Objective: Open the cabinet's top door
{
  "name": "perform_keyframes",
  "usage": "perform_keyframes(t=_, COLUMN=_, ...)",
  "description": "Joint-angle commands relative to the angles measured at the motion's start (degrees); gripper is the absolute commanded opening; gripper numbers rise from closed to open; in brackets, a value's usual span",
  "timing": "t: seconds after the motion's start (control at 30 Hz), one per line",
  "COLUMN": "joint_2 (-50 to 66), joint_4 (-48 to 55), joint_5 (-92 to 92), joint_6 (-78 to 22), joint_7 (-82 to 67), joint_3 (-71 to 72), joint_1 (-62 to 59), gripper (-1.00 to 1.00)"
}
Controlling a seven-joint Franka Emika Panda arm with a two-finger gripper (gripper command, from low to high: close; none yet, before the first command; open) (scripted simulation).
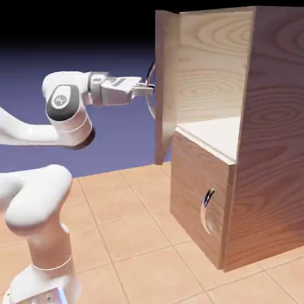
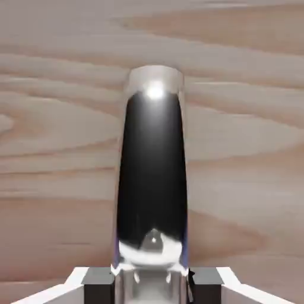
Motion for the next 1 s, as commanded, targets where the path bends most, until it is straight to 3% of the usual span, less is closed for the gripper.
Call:
perform_keyframes(t=0.0, joint_2=-1.12, joint_4=0.32, joint_5=0.51, joint_6=-2.54, joint_7=0.43, joint_3=1.15, joint_1=0.74, gripper=-1.0)
perform_keyframes(t=0.5, joint_2=-8.62, joint_4=13.96, joint_5=9.06, joint_6=-39.93, joint_7=5.29, joint_3=20.55, joint_1=4.24, gripper=-1.0)
perform_keyframes(t=0.97, joint_2=-9.86, joint_4=41.18, joint_5=16.03, joint_6=-72.22, joint_7=3.08, joint_3=30.5, joint_1=-13.12, gripper=-1.0)
